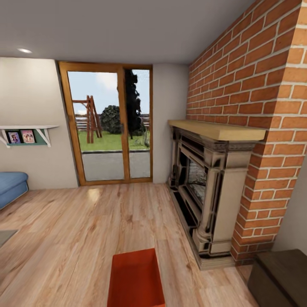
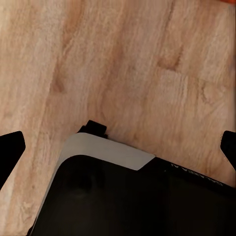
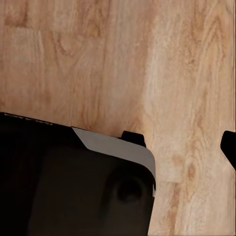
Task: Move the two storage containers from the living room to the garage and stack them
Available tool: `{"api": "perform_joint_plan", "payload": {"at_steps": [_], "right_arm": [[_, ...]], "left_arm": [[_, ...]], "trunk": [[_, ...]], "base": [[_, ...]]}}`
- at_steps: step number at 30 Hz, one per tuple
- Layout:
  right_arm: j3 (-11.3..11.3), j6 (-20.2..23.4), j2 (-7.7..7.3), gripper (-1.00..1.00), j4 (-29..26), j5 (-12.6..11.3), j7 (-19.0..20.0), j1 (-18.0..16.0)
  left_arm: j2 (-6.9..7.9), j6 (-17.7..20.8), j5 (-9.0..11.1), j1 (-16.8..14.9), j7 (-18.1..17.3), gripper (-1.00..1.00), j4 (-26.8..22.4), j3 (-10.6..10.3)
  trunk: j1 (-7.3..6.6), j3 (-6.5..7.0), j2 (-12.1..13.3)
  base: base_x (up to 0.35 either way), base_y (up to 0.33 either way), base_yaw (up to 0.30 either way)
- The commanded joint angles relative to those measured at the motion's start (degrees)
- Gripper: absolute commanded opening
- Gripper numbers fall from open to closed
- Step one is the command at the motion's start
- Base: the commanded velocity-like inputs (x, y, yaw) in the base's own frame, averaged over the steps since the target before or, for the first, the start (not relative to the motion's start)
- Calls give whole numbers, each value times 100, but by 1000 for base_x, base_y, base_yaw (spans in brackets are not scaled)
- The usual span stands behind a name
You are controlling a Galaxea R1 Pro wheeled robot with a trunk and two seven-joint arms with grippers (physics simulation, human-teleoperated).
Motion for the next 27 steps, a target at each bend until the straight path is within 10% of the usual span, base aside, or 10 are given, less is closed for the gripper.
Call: {"api": "perform_joint_plan", "payload": {"at_steps": [1, 27], "right_arm": [[45, -27, 3, 100, 17, -22, -27, -8], [55, -19, 10, 100, 13, 2, -39, -8]], "left_arm": [[-1, -20, 7, -4, 11, 100, 3, 32], [9, -29, -2, -4, 11, 100, 3, 32]], "trunk": [[3, -8, -5], [3, -8, -5]], "base": [[239, -167, 8], [99, -67, 62]]}}
